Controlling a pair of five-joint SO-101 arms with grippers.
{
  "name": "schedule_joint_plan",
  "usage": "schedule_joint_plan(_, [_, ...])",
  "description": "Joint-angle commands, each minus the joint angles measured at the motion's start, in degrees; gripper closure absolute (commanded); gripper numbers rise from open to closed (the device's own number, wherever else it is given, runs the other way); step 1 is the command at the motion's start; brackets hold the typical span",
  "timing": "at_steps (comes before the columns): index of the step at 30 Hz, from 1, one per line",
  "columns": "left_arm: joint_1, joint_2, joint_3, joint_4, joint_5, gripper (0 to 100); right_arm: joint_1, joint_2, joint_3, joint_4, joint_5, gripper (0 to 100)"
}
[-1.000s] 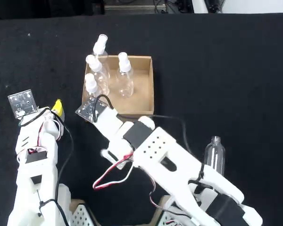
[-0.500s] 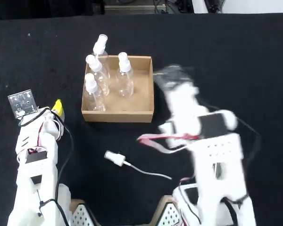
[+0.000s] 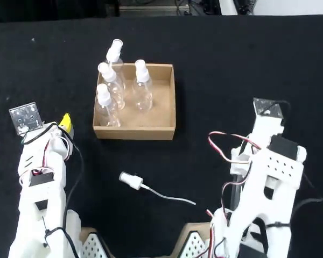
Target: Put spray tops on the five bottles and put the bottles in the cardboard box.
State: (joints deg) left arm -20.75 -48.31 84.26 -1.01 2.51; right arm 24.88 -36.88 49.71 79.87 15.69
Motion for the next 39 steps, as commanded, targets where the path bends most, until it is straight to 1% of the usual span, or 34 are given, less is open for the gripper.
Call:
schedule_joint_plan(1, [0.3, -0.8, -0.7, -1.4, -0.6, 80, 1.1, 2.5, 2.0, -4.8, -0.1, 65.8])
schedule_joint_plan(5, [0.3, -0.8, -0.7, -1.4, -0.6, 80, 0.7, 6.1, 4.8, -10.5, -0.1, 66.0])
schedule_joint_plan(10, [0.3, -0.8, -0.7, -1.4, -0.6, 80, 0.7, 10.0, 5.1, -13.1, 0.8, 66.3])
schedule_joint_plan(13, [0.3, -0.8, -0.7, -1.4, -0.6, 80, 1.1, 13.5, 5.3, -13.2, 3.6, 67.3])
schedule_joint_plan(17, [0.3, -0.8, -0.7, -1.4, -0.6, 80, 1.2, 18.0, 4.8, -15.6, 9.8, 75.5])
schedule_joint_plan(20, [0.3, -0.8, -0.7, -1.4, -0.6, 80, 1.3, 18.4, 3.6, -18.1, 18.2, 85.8])
schedule_joint_plan(22, [0.3, -0.8, -0.7, -1.4, -0.6, 80, 2.4, 17.9, 1.4, -18.0, 25.8, 92.0])
schedule_joint_plan(24, [0.3, -0.8, -0.7, -1.4, -0.6, 80, 4.5, 17.4, -1.6, -18.0, 34.0, 95.7])
schedule_joint_plan(26, [0.3, -0.8, -0.7, -1.4, -0.6, 80, 7.6, 17.6, -5.1, -18.0, 43.1, 95.6])
schedule_joint_plan(28, [0.3, -0.8, -0.7, -1.4, -0.6, 80, 11.2, 18.2, -7.2, -18.3, 54.2, 93.9])
schedule_joint_plan(30, [0.3, -0.8, -0.7, -1.4, -0.6, 80, 14.9, 19.5, -7.8, -18.1, 66.0, 91.4])
schedule_joint_plan(32, [0.3, -0.8, -0.7, -1.4, -0.6, 80, 18.5, 21.1, -7.9, -18.2, 75.6, 88.1])
schedule_joint_plan(33, [0.3, -0.8, -0.7, -1.4, -0.6, 80, 20.1, 22.1, -7.8, -18.4, 78.9, 86.1])
schedule_joint_plan(34, [0.3, -0.8, -0.7, -1.4, -0.6, 80, 21.5, 23.3, -7.8, -18.4, 80.5, 84.0])
schedule_joint_plan(36, [0.3, -0.8, -0.7, -1.4, -0.6, 80, 23.0, 25.1, -8.0, -18.3, 81.6, 79.6])
schedule_joint_plan(39, [0.3, -0.8, -0.7, -1.4, -0.6, 80, 23.4, 25.9, -8.0, -18.0, 81.6, 72.6])
